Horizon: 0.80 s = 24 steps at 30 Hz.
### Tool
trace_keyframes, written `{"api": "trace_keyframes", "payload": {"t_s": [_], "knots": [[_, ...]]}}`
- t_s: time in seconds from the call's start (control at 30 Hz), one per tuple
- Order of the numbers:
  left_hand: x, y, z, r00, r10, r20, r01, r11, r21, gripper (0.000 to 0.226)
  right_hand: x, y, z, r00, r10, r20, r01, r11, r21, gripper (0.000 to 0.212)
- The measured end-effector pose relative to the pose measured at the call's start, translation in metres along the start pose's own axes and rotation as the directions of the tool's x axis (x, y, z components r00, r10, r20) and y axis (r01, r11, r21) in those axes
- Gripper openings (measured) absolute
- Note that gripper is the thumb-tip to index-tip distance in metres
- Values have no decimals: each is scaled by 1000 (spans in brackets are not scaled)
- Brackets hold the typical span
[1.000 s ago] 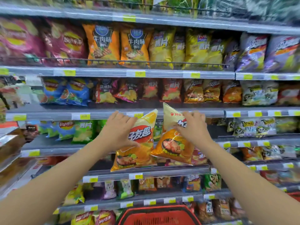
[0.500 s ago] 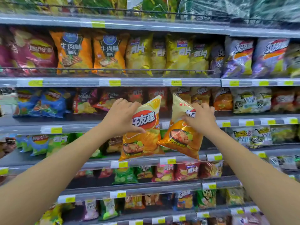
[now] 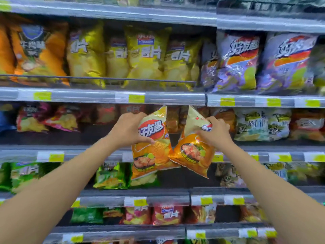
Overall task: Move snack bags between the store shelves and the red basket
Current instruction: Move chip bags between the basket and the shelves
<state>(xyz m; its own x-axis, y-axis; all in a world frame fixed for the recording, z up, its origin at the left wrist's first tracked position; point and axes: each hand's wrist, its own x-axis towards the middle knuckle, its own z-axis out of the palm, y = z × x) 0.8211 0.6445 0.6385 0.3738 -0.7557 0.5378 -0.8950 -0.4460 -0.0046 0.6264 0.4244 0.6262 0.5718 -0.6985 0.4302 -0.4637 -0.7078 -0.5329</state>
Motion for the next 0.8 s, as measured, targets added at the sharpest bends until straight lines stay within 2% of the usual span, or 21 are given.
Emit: {"api": "trace_keyframes", "payload": {"t_s": [0.13, 0.27, 0.4, 0.5, 0.6, 0.67, 0.8], "knots": [[29, 15, 32, 996, -70, 49, 71, 997, -34, 99, 35, 24, 6, 999, 9, 31, -10, 1000, 28, 55], [56, 21, 49, 991, -113, 77, 119, 991, -67, 107, 65, 36, 13, 996, 91, 6, -90, 983, 159, 49], [83, 22, 57, 976, -156, 154, 171, 981, -94, 96, 95, 40, 22, 988, 145, 60, -155, 958, 243, 59], [102, 23, 61, 965, -169, 201, 208, 959, -191, 81, 118, 39, 30, 998, 51, 45, -60, 973, 223, 68], [118, 23, 72, 963, -158, 219, 177, 982, -69, 74, 130, 35, 36, 1000, 5, 0, -5, 975, 223, 67], [123, 21, 82, 956, -176, 235, 182, 983, -5, 70, 134, 36, 42, 1000, -12, 26, 7, 984, 180, 62], [124, 15, 91, 951, -147, 271, 149, 989, 15, 69, 138, 41, 48, 993, -20, 115, 14, 998, 60, 62]]}}
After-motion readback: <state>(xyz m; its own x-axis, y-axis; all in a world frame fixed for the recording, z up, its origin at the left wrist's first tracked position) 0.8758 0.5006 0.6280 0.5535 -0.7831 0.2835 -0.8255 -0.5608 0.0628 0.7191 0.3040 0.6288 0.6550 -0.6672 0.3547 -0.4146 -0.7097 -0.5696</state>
